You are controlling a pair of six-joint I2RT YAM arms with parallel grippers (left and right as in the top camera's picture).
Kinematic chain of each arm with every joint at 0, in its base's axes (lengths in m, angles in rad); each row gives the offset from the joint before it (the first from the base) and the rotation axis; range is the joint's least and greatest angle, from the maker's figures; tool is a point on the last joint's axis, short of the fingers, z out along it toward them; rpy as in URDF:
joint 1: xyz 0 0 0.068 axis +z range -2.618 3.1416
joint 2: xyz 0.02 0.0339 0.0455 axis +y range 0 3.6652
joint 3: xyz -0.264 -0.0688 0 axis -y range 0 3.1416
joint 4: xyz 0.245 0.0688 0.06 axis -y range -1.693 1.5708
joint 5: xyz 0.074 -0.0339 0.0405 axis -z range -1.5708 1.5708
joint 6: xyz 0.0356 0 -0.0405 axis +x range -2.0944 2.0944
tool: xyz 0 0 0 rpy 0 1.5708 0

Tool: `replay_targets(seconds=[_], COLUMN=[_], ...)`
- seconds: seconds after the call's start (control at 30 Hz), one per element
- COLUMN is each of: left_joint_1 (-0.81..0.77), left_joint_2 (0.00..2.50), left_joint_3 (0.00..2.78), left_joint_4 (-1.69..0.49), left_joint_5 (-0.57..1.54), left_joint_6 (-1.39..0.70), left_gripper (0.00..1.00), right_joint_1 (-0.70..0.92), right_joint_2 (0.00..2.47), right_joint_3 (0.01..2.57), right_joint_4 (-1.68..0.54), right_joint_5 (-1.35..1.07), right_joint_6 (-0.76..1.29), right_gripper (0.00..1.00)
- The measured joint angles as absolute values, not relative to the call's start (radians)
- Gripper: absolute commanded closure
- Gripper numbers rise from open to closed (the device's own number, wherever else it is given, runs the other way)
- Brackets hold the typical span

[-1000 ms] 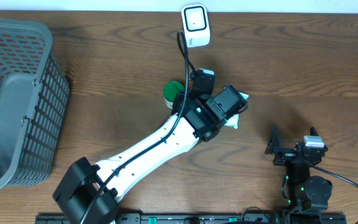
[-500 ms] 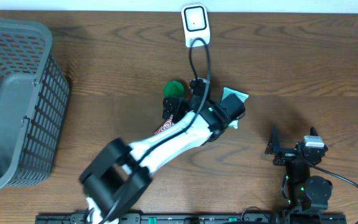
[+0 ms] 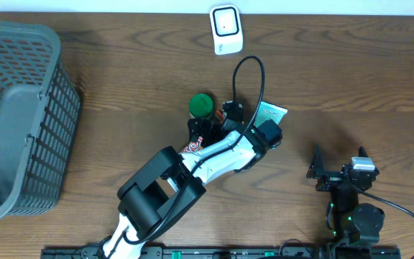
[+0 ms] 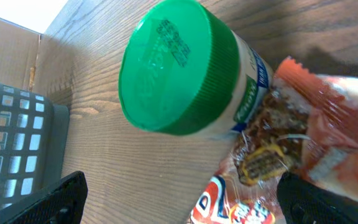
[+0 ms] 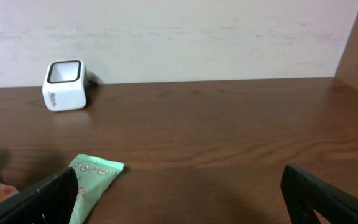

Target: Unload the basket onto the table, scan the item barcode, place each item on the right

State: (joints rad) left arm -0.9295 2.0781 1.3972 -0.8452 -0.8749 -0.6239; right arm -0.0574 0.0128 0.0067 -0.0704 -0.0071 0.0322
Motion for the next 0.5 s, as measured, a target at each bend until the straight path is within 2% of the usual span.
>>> replay_targets(seconds=[0.23, 0.5], left_joint_1=[-1.008, -1.028], left_joint_2=[2.078, 2.078], left_joint_3=[1.397, 1.387], left_joint_4=[-0.934, -0.918], left_joint_5=[-0.874, -0.819], left_joint_6=[-0.645, -0.654], left_gripper=[0.02, 0.02], right_joint_1=[-0.057, -0.057], right_joint_2=[0.013, 0.013], right_joint_3=[0.007, 0.007], right_joint_4=[-0.07, -0.071], right_joint_5=[-0.007, -0.007], right_joint_6=[0.032, 0.032], right_gripper=[0.01, 0.01])
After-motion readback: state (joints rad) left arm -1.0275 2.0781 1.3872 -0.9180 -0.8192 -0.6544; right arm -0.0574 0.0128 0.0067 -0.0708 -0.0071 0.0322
